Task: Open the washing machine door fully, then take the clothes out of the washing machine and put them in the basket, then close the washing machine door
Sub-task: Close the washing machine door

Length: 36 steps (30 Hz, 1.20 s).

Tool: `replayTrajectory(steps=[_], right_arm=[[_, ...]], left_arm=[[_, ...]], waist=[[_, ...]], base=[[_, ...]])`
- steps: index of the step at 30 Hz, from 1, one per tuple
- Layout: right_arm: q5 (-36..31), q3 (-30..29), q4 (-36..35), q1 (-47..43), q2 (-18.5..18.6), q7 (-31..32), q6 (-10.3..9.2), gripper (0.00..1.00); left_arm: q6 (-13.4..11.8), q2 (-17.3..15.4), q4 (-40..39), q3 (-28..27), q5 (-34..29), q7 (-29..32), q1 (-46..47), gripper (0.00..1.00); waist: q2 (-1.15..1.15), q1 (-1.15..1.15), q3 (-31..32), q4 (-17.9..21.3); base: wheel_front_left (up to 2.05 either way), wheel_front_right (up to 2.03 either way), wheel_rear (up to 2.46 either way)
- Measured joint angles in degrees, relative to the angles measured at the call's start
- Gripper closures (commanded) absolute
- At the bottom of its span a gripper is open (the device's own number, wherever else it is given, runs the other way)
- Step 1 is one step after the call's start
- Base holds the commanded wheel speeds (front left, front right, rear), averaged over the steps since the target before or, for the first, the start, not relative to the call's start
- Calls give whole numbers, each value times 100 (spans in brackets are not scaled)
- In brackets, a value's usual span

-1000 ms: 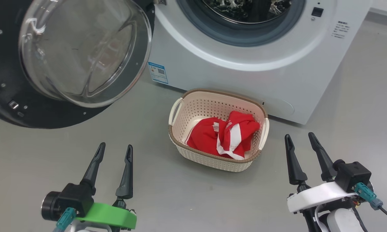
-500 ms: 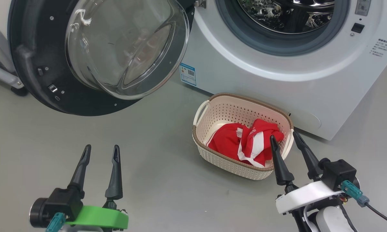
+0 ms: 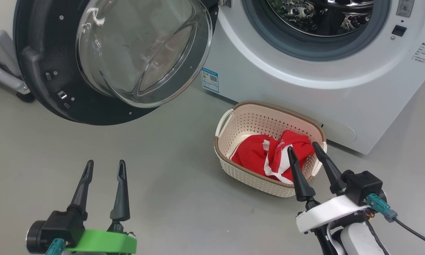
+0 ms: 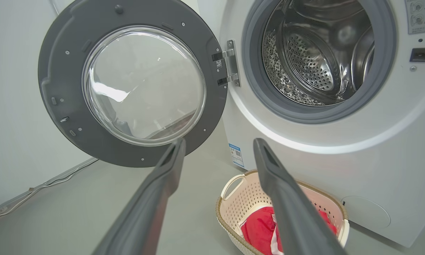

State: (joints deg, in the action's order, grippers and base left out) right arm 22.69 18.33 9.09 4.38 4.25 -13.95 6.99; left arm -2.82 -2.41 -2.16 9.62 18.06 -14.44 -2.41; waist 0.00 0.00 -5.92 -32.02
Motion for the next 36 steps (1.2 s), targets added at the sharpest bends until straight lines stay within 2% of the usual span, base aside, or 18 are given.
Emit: replayTrajectory(steps=[36], right_arm=[[162,245,177,164,129,0,0,0]], left_arm=[[-151,1,-162,-55,71,-1,-138,0]], waist=[[0,0,-52,0]], base=[[-1,-1,-1]])
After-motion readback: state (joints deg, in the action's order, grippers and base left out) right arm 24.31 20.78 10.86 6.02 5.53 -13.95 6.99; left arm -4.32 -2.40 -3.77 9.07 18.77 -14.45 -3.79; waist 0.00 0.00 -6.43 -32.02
